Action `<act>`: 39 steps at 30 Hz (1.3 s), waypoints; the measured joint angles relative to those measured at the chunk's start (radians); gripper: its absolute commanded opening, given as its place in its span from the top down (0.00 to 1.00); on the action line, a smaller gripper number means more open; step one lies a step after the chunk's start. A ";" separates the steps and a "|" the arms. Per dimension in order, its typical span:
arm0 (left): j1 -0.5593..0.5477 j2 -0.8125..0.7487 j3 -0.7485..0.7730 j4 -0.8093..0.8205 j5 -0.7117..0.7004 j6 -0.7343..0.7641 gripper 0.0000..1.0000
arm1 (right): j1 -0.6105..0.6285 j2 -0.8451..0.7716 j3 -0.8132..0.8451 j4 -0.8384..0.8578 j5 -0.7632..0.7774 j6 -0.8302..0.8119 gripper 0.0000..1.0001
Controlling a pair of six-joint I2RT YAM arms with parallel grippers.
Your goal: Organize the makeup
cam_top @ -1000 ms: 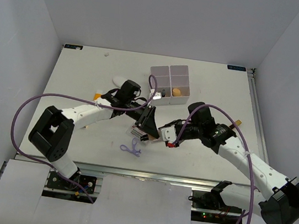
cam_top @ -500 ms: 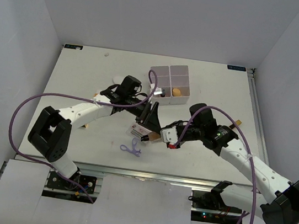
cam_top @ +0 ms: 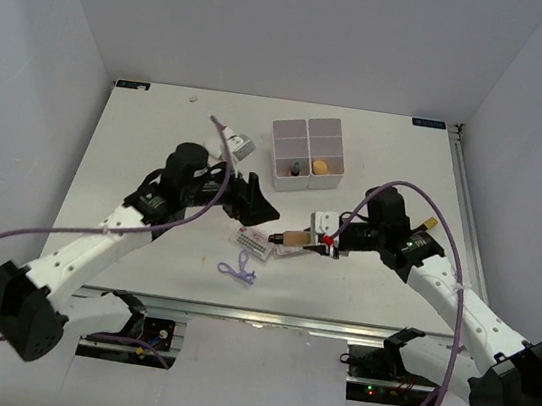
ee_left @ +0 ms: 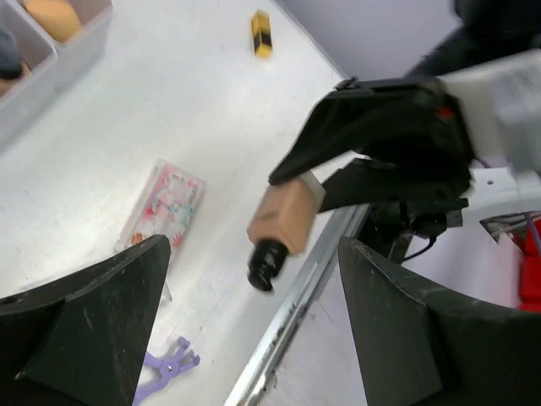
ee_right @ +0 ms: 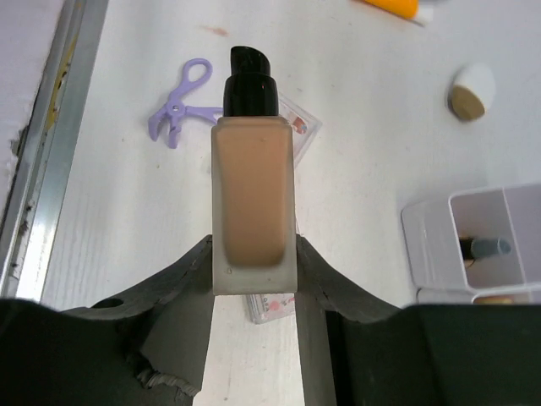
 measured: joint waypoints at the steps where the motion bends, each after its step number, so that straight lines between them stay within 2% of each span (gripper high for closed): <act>1: 0.000 -0.060 -0.040 0.055 -0.018 0.004 0.09 | -0.029 0.008 0.000 0.015 -0.030 0.042 0.92; 5: -0.003 -0.177 -0.137 0.240 -0.050 0.013 0.08 | -0.092 0.064 0.001 0.069 -0.133 0.216 0.92; 10: -0.005 -0.107 -0.146 0.324 -0.130 -0.041 0.06 | -0.095 0.112 0.001 0.198 -0.165 0.462 0.92; 14: -0.005 -0.041 -0.146 0.312 -0.211 -0.123 0.05 | -0.090 0.103 0.006 0.286 -0.087 0.571 0.92; 21: -0.005 0.095 -0.095 0.276 -0.249 -0.254 0.04 | -0.063 -0.003 -0.007 0.409 0.099 0.615 0.92; 26: -0.006 0.150 -0.047 0.278 -0.230 -0.314 0.04 | -0.024 -0.011 -0.010 0.446 0.207 0.617 0.92; 35: -0.008 0.187 -0.023 0.292 -0.190 -0.382 0.07 | 0.004 -0.011 -0.028 0.475 0.278 0.619 0.92; 39: -0.008 0.210 -0.018 0.300 -0.169 -0.418 0.11 | 0.009 -0.009 -0.030 0.490 0.294 0.624 0.92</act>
